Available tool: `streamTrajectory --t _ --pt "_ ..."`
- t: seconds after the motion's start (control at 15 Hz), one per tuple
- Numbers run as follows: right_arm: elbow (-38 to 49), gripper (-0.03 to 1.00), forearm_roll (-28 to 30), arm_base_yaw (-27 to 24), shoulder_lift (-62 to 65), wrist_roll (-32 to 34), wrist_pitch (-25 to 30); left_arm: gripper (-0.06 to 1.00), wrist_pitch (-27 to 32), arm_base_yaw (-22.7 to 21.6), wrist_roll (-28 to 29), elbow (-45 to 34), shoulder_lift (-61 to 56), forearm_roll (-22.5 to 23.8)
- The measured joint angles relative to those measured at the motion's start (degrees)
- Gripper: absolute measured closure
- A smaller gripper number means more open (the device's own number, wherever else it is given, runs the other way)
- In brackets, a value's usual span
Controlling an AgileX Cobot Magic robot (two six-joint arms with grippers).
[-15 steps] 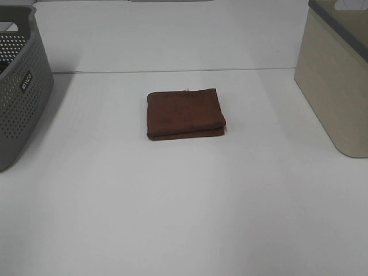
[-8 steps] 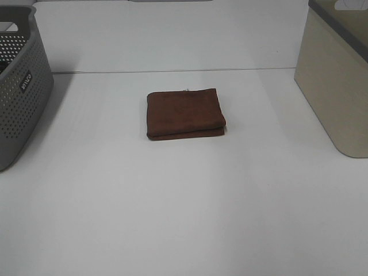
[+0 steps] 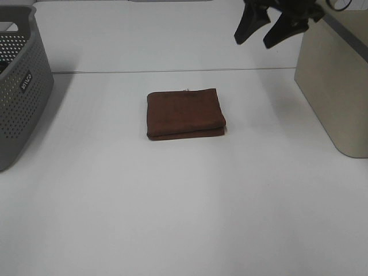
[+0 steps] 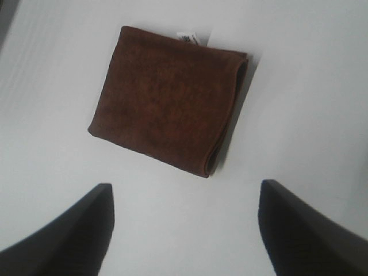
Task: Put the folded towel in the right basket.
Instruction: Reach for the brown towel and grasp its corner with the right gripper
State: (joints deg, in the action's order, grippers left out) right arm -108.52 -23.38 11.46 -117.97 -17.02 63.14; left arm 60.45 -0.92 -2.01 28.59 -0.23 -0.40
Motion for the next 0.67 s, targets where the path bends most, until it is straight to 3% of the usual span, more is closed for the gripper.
streamTrajectory --t 0.33,0.67 --pt "-1.7 0.29 -5.9 0.0 -13.1 0.0 1.0 -0.03 0.0 0.0 0.0 0.0 0.0 0.0" --pt "-9.9 0.29 -10.1 0.0 -23.6 1.3 1.9 -0.03 0.0 0.0 0.0 0.0 0.0 0.0"
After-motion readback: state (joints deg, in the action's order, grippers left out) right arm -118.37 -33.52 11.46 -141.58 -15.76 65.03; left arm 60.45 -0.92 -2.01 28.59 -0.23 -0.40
